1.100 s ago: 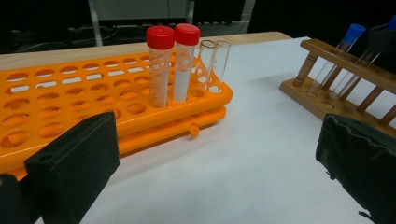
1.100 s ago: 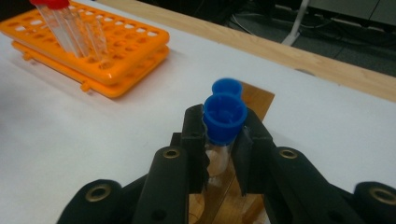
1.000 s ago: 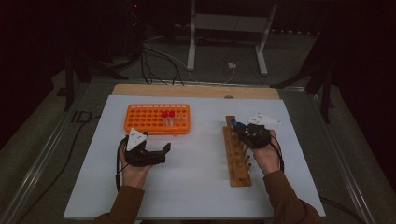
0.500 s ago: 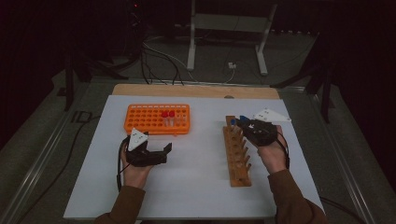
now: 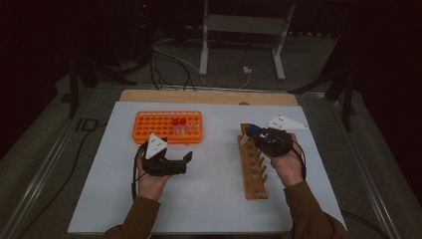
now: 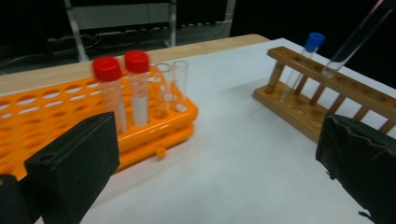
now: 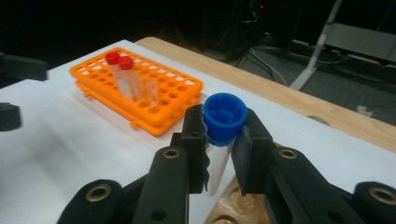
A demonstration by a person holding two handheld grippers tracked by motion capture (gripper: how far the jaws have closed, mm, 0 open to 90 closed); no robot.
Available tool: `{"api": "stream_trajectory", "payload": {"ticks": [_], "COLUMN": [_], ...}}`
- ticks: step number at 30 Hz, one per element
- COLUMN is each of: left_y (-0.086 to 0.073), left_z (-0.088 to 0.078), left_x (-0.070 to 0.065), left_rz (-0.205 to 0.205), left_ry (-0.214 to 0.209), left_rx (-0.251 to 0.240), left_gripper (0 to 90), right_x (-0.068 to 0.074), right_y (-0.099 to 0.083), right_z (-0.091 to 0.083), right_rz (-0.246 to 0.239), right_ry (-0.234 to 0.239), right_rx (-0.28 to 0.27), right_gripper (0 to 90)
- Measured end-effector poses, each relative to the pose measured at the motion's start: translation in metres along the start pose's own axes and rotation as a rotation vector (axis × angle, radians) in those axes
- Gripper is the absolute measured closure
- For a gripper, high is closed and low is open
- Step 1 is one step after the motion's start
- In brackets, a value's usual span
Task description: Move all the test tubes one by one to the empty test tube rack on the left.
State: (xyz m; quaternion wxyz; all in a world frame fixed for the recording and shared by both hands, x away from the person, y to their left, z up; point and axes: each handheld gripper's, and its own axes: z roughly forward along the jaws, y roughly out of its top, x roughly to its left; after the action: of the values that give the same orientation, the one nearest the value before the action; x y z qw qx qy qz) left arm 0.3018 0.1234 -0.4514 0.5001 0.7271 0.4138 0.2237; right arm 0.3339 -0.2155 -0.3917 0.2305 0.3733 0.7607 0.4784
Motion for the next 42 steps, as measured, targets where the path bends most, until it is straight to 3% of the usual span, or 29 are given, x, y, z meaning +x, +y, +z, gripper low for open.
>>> {"api": "stream_trajectory", "payload": {"ticks": [21,30,36,42], "left_y": [0.02,0.022,0.022,0.021], "left_z": [0.033,0.046,0.052,0.056], "left_x": [-0.049,-0.061,-0.067,-0.075], "left_rz": [0.105,0.13,0.138,0.162], "left_ry": [-0.108,-0.131,-0.145,-0.16], "left_rx": [-0.009,-0.003,0.006,0.014], "left_gripper": [1.1,4.3,7.8,18.1], "right_x": [0.035,0.043,0.049,0.054], "right_y": [-0.003,-0.002,-0.002,-0.002], "right_z": [0.018,0.02,0.023,0.026], "right_rz": [-0.032,-0.033,-0.039,-0.037], "right_ry": [0.107,0.135,0.151,0.169], "right_rx": [0.038,0.041,0.044,0.052], "right_gripper": [76.7,76.7,76.7,76.6]}}
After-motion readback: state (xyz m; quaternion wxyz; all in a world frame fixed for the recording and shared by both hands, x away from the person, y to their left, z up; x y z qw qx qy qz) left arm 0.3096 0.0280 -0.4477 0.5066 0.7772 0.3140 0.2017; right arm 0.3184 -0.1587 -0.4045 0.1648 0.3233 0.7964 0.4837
